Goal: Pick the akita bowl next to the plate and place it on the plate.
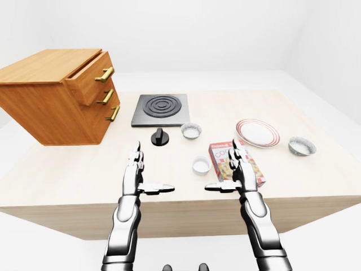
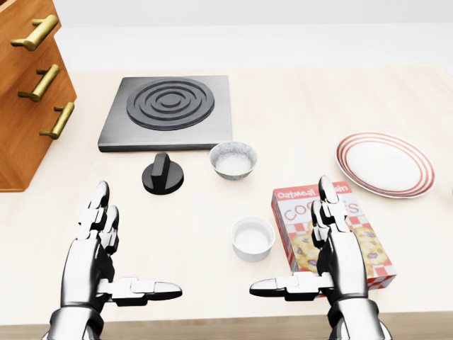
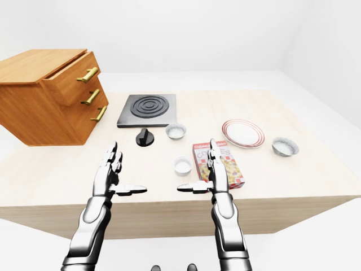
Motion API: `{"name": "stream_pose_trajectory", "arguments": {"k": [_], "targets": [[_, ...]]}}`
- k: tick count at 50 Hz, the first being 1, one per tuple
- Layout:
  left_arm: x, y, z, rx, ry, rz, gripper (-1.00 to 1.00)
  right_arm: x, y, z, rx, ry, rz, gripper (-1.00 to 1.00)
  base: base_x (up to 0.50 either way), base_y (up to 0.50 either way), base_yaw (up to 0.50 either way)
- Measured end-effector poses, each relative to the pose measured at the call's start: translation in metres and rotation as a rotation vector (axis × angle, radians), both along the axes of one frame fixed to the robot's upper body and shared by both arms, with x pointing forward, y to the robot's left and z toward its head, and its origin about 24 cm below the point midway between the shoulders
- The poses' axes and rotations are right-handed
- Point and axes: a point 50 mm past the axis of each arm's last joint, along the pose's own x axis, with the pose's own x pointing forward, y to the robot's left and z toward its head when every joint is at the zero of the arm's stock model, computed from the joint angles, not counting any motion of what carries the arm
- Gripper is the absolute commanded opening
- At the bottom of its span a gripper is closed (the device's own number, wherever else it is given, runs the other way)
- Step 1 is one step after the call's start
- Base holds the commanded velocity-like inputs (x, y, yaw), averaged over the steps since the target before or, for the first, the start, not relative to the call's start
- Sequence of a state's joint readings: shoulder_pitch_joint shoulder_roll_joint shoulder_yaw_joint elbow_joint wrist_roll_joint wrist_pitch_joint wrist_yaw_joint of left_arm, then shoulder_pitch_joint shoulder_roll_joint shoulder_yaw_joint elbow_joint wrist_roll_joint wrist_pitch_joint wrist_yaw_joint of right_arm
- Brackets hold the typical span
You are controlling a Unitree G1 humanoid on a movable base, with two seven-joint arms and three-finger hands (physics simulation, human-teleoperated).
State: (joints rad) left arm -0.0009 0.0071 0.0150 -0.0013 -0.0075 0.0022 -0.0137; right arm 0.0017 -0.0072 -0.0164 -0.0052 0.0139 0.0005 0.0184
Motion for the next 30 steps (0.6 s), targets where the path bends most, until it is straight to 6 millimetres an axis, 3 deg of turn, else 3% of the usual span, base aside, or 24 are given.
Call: {"name": "stream_pose_trajectory", "arguments": {"k": [20,30], "targets": [[-0.0003,0.0056,0.0,0.0,-0.002,0.003,1.0,-0.0026,-0.0068,0.003,0.027,-0.01,0.012,1.0,0.0,0.0,0.0],[-0.0004,0.0068,0.0,0.002,-0.002,0.004,1.0,-0.0028,-0.0071,0.0036,0.039,-0.011,0.014,1.0,0.0,-0.29,0.0]]}}
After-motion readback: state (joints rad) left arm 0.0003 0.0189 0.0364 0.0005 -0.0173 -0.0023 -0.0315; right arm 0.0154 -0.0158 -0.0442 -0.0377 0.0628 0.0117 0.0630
